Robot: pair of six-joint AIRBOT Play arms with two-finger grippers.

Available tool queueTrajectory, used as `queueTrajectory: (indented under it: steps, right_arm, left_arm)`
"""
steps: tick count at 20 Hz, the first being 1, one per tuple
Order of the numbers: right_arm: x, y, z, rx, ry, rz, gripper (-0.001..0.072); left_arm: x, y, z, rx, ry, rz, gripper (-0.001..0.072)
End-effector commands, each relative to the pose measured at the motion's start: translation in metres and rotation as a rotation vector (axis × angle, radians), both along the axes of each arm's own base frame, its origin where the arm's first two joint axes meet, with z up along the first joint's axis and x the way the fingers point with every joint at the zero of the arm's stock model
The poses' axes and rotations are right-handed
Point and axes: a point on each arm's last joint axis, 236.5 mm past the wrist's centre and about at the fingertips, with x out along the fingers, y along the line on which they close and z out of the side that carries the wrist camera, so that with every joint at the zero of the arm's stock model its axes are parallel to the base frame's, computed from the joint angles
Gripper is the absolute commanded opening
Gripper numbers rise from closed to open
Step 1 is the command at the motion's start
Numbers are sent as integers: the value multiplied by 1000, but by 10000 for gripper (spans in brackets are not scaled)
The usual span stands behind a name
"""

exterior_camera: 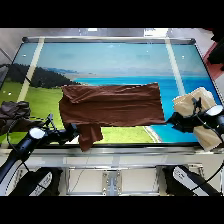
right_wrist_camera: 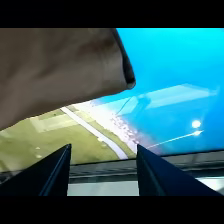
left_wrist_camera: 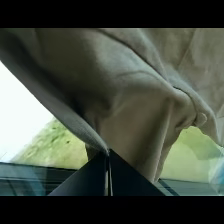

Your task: Fold the shirts.

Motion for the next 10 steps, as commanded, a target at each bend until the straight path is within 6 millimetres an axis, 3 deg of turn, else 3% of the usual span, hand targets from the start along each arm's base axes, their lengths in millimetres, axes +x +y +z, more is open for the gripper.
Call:
queueTrajectory:
  steps: [1, 5, 10]
  right_arm:
    - [3, 13, -36, 93, -49, -205, 487]
    - [34, 0, -36, 92, -178, -346, 485]
    - [41, -6, -43, 94, -181, -400, 462]
  left_arm:
    - [2, -3, 3, -14, -15, -7, 17]
    - [2, -3, 3, -14, -16, -7, 17]
    - [2, -3, 3, -14, -16, -8, 17]
